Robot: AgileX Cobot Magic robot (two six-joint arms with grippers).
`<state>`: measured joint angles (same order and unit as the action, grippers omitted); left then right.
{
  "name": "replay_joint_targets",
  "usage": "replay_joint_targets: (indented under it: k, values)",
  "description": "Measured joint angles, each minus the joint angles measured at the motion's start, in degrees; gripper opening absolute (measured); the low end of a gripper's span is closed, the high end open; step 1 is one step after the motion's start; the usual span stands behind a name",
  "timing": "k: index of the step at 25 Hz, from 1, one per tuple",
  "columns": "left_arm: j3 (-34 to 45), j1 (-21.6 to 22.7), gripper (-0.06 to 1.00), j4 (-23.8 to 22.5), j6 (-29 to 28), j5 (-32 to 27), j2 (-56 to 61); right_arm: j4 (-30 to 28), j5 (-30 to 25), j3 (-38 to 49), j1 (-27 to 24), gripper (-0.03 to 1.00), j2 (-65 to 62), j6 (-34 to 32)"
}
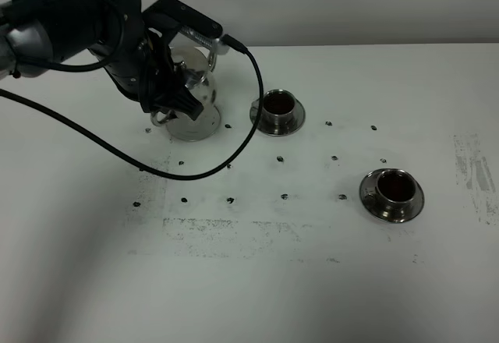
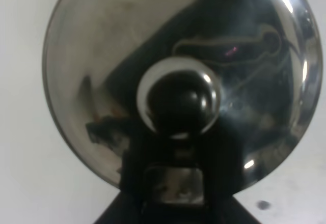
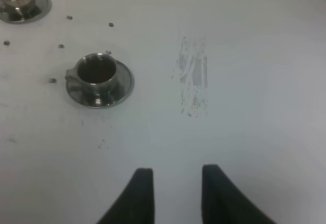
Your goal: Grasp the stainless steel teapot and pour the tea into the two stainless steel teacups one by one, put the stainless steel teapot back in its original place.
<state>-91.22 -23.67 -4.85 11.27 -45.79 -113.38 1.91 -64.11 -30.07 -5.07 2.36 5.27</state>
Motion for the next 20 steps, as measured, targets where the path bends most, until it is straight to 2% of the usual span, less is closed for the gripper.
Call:
replay_joint_targets:
  k: [4,12,20]
  values:
    - [-3.51,1.41,0.19,0.00,-0.06,-2.05,-2.72,0.00,0.00,0.00,0.00,0.23,0.00,0.00]
    - [-10.47,1.50,0.19,0.36,-0.06,-4.59,-10.06,0.00,0.00,0.00,0.00,0.23,0.00,0.00]
    - [-11.24,1.67,0.19,1.46,-0.06,-4.89,-12.62,0.00,0.00,0.00,0.00,0.23,0.00,0.00]
